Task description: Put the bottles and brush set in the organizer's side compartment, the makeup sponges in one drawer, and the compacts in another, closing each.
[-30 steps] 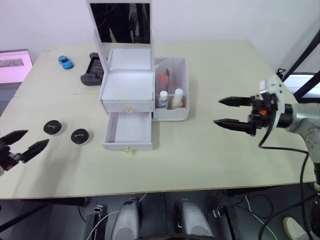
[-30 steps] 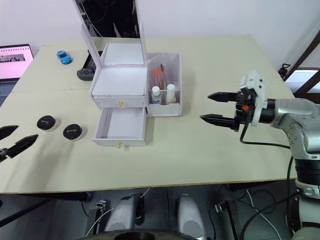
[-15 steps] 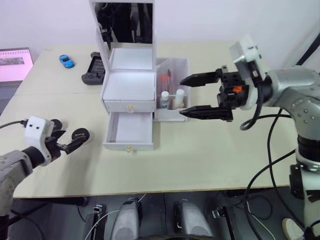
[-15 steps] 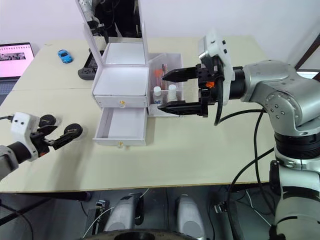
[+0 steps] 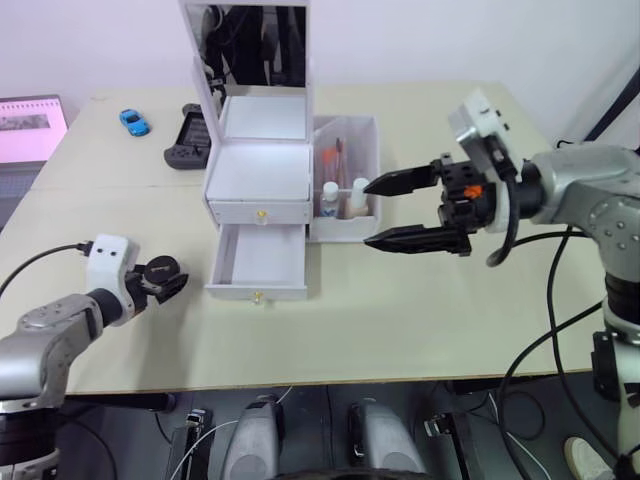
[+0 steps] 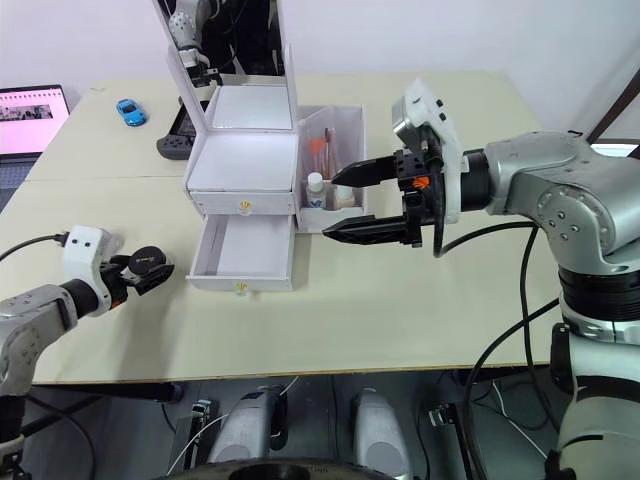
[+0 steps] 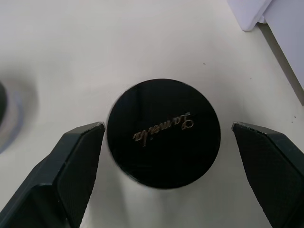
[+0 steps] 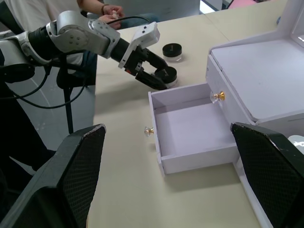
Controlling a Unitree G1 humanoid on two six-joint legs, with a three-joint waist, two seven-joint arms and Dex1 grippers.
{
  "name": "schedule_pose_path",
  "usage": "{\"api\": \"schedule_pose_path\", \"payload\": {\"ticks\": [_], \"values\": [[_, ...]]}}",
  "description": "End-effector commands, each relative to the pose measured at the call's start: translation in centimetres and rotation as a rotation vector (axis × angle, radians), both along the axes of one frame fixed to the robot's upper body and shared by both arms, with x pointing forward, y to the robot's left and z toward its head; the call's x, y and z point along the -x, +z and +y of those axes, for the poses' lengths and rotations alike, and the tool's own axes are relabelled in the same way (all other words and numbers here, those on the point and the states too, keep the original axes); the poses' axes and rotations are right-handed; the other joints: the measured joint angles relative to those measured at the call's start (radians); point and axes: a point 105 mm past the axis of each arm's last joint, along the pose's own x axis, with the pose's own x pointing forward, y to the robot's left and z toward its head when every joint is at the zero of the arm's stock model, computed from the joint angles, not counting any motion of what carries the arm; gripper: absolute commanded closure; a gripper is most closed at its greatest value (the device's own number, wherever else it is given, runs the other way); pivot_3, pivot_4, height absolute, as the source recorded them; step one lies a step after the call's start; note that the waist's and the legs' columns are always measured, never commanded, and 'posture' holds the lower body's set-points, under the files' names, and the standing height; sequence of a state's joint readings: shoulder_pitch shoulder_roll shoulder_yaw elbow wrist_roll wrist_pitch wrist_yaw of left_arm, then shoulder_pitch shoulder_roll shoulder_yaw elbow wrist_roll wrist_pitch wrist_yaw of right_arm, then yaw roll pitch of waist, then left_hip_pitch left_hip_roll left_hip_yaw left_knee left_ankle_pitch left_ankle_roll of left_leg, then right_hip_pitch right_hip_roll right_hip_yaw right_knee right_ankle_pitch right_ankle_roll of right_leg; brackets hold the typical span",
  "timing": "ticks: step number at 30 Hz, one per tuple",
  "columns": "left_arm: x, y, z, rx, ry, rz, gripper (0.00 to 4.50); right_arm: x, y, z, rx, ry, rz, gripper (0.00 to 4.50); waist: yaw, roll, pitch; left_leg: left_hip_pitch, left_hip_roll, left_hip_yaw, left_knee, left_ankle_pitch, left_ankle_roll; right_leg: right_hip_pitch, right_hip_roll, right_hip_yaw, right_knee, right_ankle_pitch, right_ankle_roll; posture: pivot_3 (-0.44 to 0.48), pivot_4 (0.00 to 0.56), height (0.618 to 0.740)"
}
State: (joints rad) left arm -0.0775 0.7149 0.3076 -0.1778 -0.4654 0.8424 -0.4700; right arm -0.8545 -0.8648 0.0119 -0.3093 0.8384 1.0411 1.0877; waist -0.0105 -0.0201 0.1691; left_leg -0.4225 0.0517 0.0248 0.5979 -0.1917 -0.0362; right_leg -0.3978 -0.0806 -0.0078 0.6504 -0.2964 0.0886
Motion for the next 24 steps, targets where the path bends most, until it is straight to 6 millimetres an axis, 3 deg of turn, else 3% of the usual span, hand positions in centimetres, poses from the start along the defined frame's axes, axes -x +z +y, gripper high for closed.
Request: {"api": "schedule_pose_path", "payload": {"ticks": [1, 2, 7, 11, 14, 17, 21, 24], "values": [[-0.7, 0.7, 0.3, -0.021, 0.016, -0.033, 1.47, 0.4, 1.3, -0.2, -0.017, 0.003, -0.064, 0.0, 0.0, 0.0, 0.0, 0.0, 0.0, 0.0, 0.0, 0.0, 0.0, 0.0, 0.0, 0.0, 0.0, 0.0, 0.0, 0.0, 0.15, 0.74], [-0.8, 0.8, 0.2, -0.02, 0.013, -0.037, 1.84, 0.4, 1.3, -0.2, -0.017, 0.002, -0.065, 0.0, -0.001, 0.0, 0.0, 0.0, 0.0, 0.0, 0.0, 0.0, 0.0, 0.0, 0.0, 0.0, 0.0, 0.0, 0.0, 0.0, 0.15, 0.74], [-1.2, 2.4, 0.2, -0.026, 0.01, -0.088, 1.84, 0.4, 1.2, -0.3, -0.01, 0.002, -0.066, 0.0, -0.001, 0.0, 0.0, 0.0, 0.0, 0.0, 0.0, 0.0, 0.0, 0.0, 0.0, 0.0, 0.0, 0.0, 0.0, 0.0, 0.15, 0.74], [-1.2, 5.0, -0.5, -0.025, -0.05, -0.168, 1.84, 0.3, 1.0, -0.3, -0.006, 0.002, -0.068, 0.0, -0.001, 0.0, 0.0, 0.0, 0.0, 0.0, 0.0, 0.0, 0.0, 0.0, 0.0, 0.0, 0.0, 0.0, 0.001, 0.0, 0.15, 0.74], [-0.9, 7.3, -2.1, 0.008, -0.149, -0.231, 1.84, 0.2, 1.0, -0.3, -0.004, 0.005, -0.069, 0.0, -0.001, 0.0, 0.0, 0.0, 0.0, 0.0, 0.0, 0.0, 0.0, 0.0, 0.0, 0.0, 0.0, 0.0, 0.001, 0.0, 0.15, 0.74], [0.0, 9.4, -5.1, 0.031, -0.334, -0.276, 1.84, 0.1, 1.3, 0.0, -0.038, 0.011, -0.068, 0.0, -0.001, 0.0, 0.0, -0.001, 0.0, 0.0, 0.0, 0.0, 0.0, 0.0, 0.0, 0.0, 0.0, 0.0, 0.001, 0.0, 0.15, 0.74], [0.0, 9.6, -6.7, -0.005, -0.409, -0.256, 1.84, -0.1, 1.1, 0.0, -0.041, 0.003, -0.073, 0.0, -0.001, 0.0, 0.0, -0.001, 0.0, 0.0, 0.0, 0.0, 0.0, 0.0, 0.0, 0.0, 0.0, 0.0, 0.001, 0.0, 0.15, 0.74], [0.0, 9.6, -9.2, 0.022, -0.494, -0.245, 1.84, 0.1, 1.0, 0.0, -0.053, 0.012, -0.056, 0.0, 0.001, 0.0, 0.0, 0.0, 0.0, 0.0, 0.001, 0.0, 0.0, 0.0, 0.001, 0.0, 0.0, 0.001, 0.001, 0.0, 0.15, 0.74]]}}
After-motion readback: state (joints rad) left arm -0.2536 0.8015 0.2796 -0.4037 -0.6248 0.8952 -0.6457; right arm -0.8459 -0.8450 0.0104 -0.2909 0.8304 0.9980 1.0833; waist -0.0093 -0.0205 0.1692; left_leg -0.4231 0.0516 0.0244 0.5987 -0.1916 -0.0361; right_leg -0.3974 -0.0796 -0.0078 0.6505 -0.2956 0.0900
